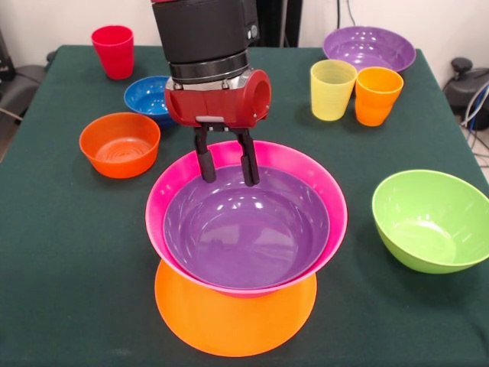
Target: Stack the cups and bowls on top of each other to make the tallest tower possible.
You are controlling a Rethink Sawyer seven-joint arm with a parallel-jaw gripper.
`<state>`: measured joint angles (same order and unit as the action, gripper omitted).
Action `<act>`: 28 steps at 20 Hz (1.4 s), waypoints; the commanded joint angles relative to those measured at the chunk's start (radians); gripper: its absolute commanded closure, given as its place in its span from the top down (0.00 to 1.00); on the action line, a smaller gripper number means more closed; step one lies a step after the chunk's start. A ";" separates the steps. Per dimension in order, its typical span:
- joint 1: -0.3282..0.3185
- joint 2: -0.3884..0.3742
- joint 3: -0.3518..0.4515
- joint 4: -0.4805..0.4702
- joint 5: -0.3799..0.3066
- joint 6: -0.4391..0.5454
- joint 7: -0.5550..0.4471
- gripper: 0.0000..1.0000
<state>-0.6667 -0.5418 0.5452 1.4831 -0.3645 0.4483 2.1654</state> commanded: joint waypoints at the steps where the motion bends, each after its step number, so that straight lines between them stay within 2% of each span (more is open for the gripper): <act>1: 0.047 0.062 -0.071 0.039 -0.011 -0.038 0.079 1.00; 10: 0.059 0.114 -0.093 0.006 -0.009 -0.036 0.076 1.00; 22: 0.068 0.097 -0.104 0.006 0.005 -0.014 0.070 1.00; 28: 0.035 0.105 -0.059 0.006 0.030 0.005 0.028 1.00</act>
<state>-0.6374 -0.4978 0.4988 1.4827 -0.3425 0.4481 2.1654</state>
